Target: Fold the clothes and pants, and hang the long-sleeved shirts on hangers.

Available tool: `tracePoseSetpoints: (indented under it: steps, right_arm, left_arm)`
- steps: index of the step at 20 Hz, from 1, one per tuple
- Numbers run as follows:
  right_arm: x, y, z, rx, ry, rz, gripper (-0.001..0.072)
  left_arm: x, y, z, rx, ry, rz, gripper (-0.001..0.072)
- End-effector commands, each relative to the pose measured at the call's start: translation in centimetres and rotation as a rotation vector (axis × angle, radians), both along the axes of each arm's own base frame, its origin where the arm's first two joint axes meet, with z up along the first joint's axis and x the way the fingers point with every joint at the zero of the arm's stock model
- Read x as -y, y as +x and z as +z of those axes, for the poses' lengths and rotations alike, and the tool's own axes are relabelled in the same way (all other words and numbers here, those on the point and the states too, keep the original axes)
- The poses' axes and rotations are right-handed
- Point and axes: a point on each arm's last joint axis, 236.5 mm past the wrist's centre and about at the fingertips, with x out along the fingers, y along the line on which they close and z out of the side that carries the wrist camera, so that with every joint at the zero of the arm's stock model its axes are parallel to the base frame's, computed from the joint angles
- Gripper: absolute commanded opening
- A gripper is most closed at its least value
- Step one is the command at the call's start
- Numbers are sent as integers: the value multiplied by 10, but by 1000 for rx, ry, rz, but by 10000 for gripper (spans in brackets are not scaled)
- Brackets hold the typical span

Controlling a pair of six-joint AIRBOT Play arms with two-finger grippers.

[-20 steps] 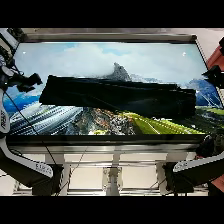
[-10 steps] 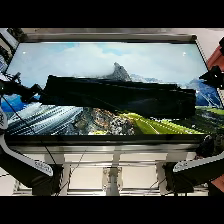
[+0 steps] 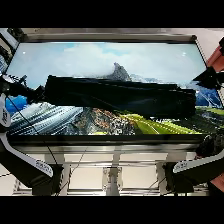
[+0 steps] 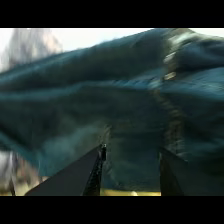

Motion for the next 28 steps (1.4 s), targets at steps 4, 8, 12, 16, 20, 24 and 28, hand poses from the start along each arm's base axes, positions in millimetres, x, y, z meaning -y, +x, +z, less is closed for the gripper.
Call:
tracePoseSetpoints:
  steps: [4,8,12,16,20,24,28]
  right_arm:
    - [-180,28,-3,105,-62,473,238]
    - [-366,31,-28,316,-191,819,16]
    - [-513,-11,-84,359,-116,946,14]
    - [-608,-52,-110,319,94,981,14]
    - [-667,-52,-108,356,205,906,14]
    - [-680,-61,-130,287,254,854,13]
    - [-673,-96,-180,98,214,895,3]
  left_arm:
    - [1,5,24,57,31,-35,23]
    - [-30,11,82,155,206,-67,23]
    - [-35,15,136,272,294,-127,23]
    - [-25,2,145,257,288,-197,23]
    - [-9,-25,139,169,232,-305,24]
    - [-4,-36,137,129,203,-326,23]
    - [-4,-36,140,134,206,-328,24]
